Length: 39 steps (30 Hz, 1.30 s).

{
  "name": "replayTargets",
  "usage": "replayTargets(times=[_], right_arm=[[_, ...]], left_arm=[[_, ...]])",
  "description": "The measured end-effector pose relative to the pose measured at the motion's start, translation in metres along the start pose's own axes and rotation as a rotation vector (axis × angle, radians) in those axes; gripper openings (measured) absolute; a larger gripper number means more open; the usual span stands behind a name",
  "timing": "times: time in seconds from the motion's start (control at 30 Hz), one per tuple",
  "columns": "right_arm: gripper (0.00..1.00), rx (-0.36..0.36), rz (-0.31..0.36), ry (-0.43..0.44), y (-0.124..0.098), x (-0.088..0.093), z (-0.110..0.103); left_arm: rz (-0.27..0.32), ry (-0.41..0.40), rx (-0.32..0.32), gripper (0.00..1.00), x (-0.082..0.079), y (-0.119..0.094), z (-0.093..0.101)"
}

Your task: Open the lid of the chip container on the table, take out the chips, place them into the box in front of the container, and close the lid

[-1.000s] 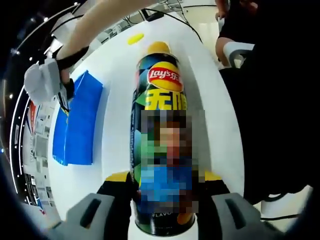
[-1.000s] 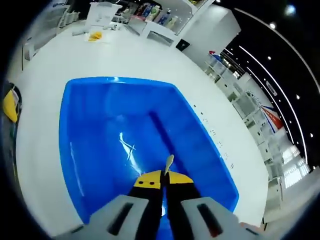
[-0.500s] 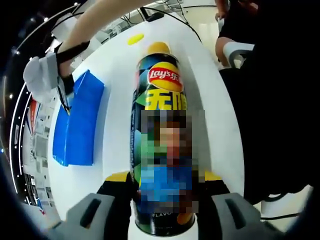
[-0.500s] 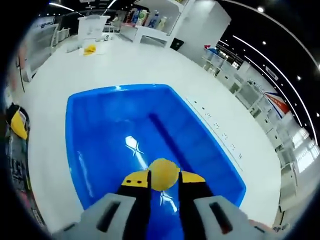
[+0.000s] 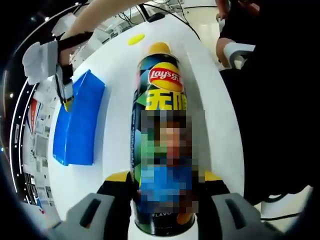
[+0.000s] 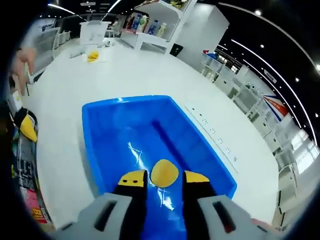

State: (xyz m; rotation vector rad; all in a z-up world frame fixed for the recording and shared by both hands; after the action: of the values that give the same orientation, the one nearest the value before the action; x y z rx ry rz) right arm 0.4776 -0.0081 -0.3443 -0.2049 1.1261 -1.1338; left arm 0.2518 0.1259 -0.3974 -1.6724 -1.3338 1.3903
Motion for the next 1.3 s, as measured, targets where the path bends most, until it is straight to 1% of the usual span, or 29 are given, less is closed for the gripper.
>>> replayTargets(times=[0.17,0.2,0.27,0.43,0.6,0.77,0.8,0.83,0.87,0.9,0.93,1.0,1.07,1.1,1.13,1.17,1.27,1.3], right_arm=[[0.27,0.004,0.034,-0.011,-0.038,-0.001,-0.003],[0.27,0.005,0.039,-0.015,-0.038,0.0,0.002],[0.27,0.011,0.053,-0.028,-0.048,0.002,0.003],[0.28,0.015,0.077,-0.035,-0.082,0.015,0.0],[0.29,0.024,0.087,-0.036,-0.113,0.026,-0.001],[0.31,0.034,0.115,-0.045,-0.14,0.032,0.001],[0.32,0.026,0.147,-0.062,-0.147,0.03,-0.001],[0.34,0.002,0.18,-0.105,-0.153,0.029,-0.006],[0.36,-0.016,0.231,-0.15,-0.16,0.027,-0.012],[0.39,-0.03,0.261,-0.173,-0.165,0.028,-0.017],[0.4,-0.055,0.299,-0.188,-0.172,0.029,-0.025],[0.42,-0.082,0.343,-0.195,-0.181,0.034,-0.034],[0.41,-0.102,0.355,-0.204,-0.185,0.043,-0.041],[0.41,-0.118,0.352,-0.231,-0.187,0.051,-0.046],[0.41,-0.127,0.352,-0.24,-0.188,0.059,-0.051],[0.41,-0.138,0.356,-0.23,-0.189,0.064,-0.054],[0.44,-0.221,0.364,-0.175,-0.191,0.083,-0.068],[0.45,-0.227,0.364,-0.173,-0.191,0.089,-0.07]], left_arm=[[0.0,0.0,0.001,0.5,0.0,0.0,0.001],[0.001,0.001,0.002,0.5,0.0,0.0,0.001],[0.002,0.001,0.004,0.5,0.0,0.0,0.001],[-0.002,0.001,0.009,0.5,0.0,0.0,0.001],[-0.003,0.004,0.01,0.5,-0.001,0.0,0.002],[-0.009,0.002,0.017,0.5,-0.001,0.0,0.003],[-0.01,0.002,0.019,0.5,-0.001,0.0,0.003],[-0.009,0.001,0.02,0.51,-0.001,0.0,0.002],[-0.009,0.0,0.022,0.51,-0.001,0.0,0.002],[-0.008,0.0,0.022,0.51,-0.001,0.0,0.002],[-0.007,-0.002,0.023,0.51,-0.001,0.0,0.003],[-0.004,-0.002,0.023,0.51,-0.001,0.0,0.003],[-0.004,-0.002,0.024,0.51,-0.001,0.0,0.003],[-0.004,-0.002,0.024,0.51,-0.001,0.0,0.003],[-0.005,-0.001,0.024,0.51,-0.001,0.0,0.003],[-0.005,-0.001,0.025,0.51,-0.001,0.0,0.003],[-0.008,-0.002,0.026,0.51,-0.001,0.0,0.003],[-0.009,-0.002,0.026,0.51,-0.001,0.0,0.003]])
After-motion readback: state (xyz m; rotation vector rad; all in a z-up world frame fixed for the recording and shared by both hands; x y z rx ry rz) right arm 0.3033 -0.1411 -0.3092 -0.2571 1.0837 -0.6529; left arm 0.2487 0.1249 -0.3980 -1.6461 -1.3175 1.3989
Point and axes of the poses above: the point that each gripper's makers call its tool centre point, and the gripper's own axes: y roughly forward along the fingers, z roughly to its right, x roughly out of its underside, the point moved 5 cm from there along -y, roughly backward along the fingers, and after that the axes turned 7 degrees about -y, right-handed, at the moved point
